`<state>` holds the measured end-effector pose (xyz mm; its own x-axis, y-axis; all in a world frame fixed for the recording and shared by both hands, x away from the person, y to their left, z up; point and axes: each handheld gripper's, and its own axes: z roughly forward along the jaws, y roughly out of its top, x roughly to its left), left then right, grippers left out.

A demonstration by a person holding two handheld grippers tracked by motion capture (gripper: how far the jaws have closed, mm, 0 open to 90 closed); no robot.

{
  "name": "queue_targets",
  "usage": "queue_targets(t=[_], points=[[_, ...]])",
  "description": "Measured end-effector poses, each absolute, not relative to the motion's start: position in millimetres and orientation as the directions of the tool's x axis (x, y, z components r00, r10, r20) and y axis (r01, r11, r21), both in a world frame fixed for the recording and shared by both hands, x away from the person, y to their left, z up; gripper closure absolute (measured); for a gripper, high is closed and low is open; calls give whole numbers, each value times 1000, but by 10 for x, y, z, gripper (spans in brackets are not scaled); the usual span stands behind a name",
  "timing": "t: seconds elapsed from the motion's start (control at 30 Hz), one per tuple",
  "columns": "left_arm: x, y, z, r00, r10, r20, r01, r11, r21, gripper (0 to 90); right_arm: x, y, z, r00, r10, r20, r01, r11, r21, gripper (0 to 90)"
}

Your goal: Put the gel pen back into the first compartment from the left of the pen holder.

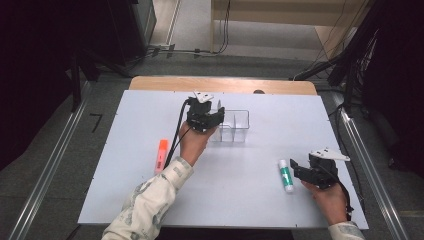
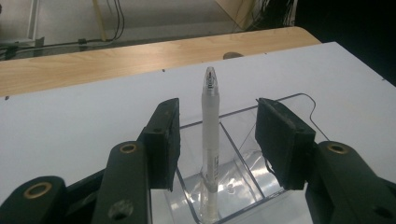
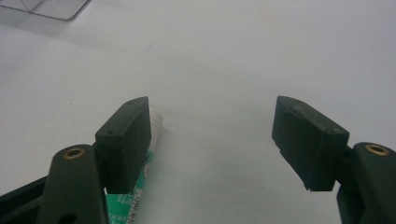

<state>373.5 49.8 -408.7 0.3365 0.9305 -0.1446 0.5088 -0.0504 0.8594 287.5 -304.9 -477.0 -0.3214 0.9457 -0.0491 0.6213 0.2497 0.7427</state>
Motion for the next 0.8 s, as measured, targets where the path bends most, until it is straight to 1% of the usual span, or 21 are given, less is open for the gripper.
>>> queue_targets(t=[0.1,0.17,0.4,0.43,0.5,0.57,0.63,0.8], points=[[3687,525,-4089,342,928,-149,492,-41,870,500,2875,-3047,-4770,-321,946,-51,621,251,743,271],[3662,543,-4089,349,925,-152,487,-41,872,467,2876,-3047,-4771,-321,946,-52,621,252,742,271],[3599,637,-4124,349,923,-164,493,-32,869,416,2875,-3042,-4771,-319,946,-54,623,252,741,271],[3591,652,-4134,345,924,-162,493,-32,869,390,2875,-3042,-4771,-319,946,-54,623,253,740,271],[3577,686,-4154,344,924,-164,499,-32,866,379,2877,-3040,-4773,-320,946,-54,623,253,740,271],[3564,723,-4168,351,921,-172,503,-31,864,333,2877,-3039,-4774,-321,945,-55,622,254,740,271],[3544,761,-4177,351,921,-172,503,-31,864,314,2876,-3037,-4773,-322,945,-56,622,256,740,271],[3480,850,-4201,336,925,-176,506,-20,862,314,2877,-3036,-4774,-321,946,-56,624,255,739,271]])
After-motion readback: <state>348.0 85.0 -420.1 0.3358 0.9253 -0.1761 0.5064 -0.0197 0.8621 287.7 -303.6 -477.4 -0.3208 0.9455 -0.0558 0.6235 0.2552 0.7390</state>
